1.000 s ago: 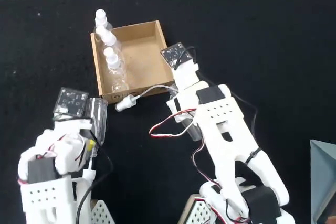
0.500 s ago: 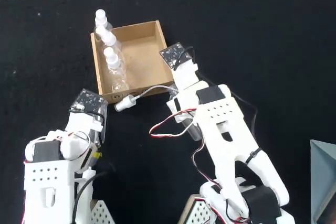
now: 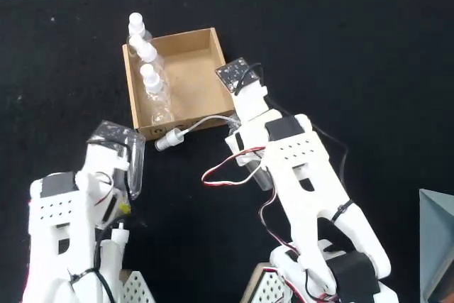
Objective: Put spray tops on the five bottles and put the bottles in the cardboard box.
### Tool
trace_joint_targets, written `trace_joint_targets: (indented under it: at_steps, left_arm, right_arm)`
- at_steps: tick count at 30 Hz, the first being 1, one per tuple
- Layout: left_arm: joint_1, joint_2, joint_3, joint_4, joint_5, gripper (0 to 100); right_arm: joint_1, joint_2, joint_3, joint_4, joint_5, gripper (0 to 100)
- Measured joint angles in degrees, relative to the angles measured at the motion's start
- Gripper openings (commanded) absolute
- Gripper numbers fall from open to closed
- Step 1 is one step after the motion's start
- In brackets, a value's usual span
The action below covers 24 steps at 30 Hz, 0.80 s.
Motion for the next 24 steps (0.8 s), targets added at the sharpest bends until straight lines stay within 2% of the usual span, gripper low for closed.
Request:
trace_joint_targets:
  at_steps: [7, 14, 18, 24]
  left_arm:
    - [-3.3, 0.4, 0.0, -1.5, -2.4, 20]
    - [-3.4, 0.4, 0.7, -1.8, 0.6, 20]
    - [-3.4, 0.4, 5.2, -5.6, 1.0, 20]
    - [-6.4, 0.4, 7.0, -7.9, -6.6, 20]
  right_arm:
    - [0.0, 0.0, 0.0, 0.0, 0.0, 8.5]
    - [0.0, 0.0, 0.0, 0.0, 0.0, 8.5]
    - [0.0, 0.0, 0.0, 0.0, 0.0, 8.5]
    - [0.0, 0.0, 0.0, 0.0, 0.0, 8.5]
